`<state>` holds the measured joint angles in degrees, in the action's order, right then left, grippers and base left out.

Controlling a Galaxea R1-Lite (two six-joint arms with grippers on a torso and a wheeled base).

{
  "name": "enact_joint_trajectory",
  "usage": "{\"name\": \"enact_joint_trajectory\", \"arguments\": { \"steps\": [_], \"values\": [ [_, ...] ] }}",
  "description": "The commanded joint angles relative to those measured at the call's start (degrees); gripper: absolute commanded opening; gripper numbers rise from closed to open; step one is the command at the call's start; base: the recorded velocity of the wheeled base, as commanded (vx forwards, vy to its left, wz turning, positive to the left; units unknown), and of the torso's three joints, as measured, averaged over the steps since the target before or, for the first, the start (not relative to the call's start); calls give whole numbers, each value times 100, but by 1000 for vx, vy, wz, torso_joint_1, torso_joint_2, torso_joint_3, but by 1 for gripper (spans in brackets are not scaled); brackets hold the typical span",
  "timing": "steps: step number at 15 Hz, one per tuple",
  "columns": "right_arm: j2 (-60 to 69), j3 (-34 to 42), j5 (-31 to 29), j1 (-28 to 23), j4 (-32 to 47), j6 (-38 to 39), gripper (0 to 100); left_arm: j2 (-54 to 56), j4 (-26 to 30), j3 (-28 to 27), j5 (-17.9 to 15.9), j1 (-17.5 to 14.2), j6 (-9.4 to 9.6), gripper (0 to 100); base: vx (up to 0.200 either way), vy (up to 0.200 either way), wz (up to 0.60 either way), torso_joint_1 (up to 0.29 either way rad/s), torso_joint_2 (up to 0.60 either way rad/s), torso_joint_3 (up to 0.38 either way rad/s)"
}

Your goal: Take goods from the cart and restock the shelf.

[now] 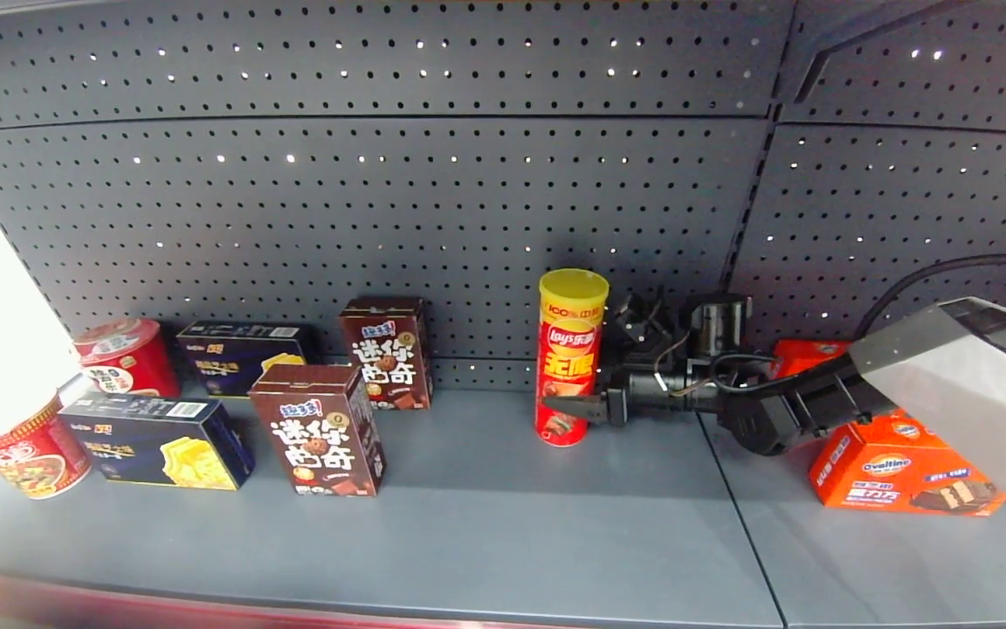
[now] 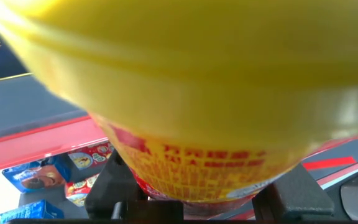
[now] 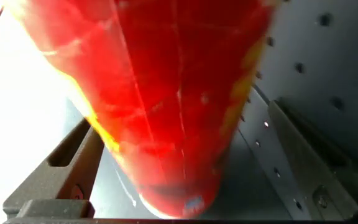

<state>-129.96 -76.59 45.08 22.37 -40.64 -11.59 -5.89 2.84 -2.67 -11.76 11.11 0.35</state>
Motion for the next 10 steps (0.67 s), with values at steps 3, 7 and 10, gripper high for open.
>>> {"name": "enact_joint_trajectory", "arguments": {
  "steps": [3, 7, 10],
  "values": [
    [744, 672, -193, 127, -14, -10, 100, -9, -12, 3, -10, -3, 0, 0, 0, 0, 0, 0, 0, 0],
    [674, 654, -184, 312, -40, -1, 0, -9, -20, 12, -19, -3, 44, 0, 0, 0, 0, 0, 0, 0],
    [586, 575, -210, 391, -40, 87, 0, -9, -20, -5, -10, -3, 53, 0, 0, 0, 0, 0, 0, 0]
  ]
}}
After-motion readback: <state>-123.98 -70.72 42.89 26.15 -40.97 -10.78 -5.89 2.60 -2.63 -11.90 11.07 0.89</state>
